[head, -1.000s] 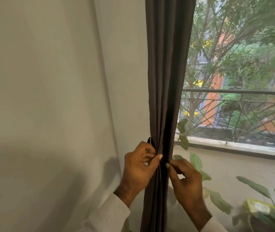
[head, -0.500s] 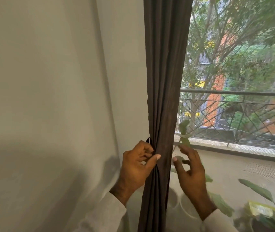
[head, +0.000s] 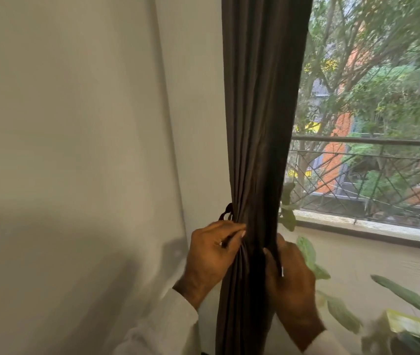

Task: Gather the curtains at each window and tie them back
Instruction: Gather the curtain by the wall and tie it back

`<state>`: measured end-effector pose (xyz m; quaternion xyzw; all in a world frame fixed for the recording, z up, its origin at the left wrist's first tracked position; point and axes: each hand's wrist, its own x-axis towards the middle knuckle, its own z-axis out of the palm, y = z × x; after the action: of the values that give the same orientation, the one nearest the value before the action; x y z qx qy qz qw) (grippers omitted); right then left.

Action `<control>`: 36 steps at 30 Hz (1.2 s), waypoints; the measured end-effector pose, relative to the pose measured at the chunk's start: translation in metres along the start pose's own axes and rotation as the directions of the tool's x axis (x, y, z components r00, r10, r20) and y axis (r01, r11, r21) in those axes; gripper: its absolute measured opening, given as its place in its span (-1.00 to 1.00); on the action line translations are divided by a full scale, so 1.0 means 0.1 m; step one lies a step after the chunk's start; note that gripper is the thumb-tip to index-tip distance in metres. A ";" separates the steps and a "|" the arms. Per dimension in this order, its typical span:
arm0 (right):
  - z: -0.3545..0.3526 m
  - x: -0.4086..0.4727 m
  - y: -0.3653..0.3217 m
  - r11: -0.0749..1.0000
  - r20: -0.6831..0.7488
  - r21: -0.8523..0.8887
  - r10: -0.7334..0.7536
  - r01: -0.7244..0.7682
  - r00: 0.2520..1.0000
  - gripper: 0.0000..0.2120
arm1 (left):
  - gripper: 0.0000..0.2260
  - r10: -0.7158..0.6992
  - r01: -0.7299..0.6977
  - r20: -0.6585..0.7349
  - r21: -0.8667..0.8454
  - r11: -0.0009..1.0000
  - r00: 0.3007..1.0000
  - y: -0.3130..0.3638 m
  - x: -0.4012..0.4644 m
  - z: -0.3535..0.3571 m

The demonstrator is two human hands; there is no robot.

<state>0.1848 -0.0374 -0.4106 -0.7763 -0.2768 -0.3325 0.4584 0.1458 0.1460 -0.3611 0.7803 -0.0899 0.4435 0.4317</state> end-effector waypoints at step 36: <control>-0.07 0.33 0.51 0.891 0.247 0.260 0.313 -0.374 0.917 -0.48 | -0.85 -0.170 0.157 0.036 0.233 0.960 0.985 0.29 -0.01 0.10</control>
<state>0.2411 -0.0618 -0.4101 -0.7631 -0.2264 -0.1206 0.5931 0.1363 0.1202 -0.3467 0.8416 0.0145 0.3920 0.3714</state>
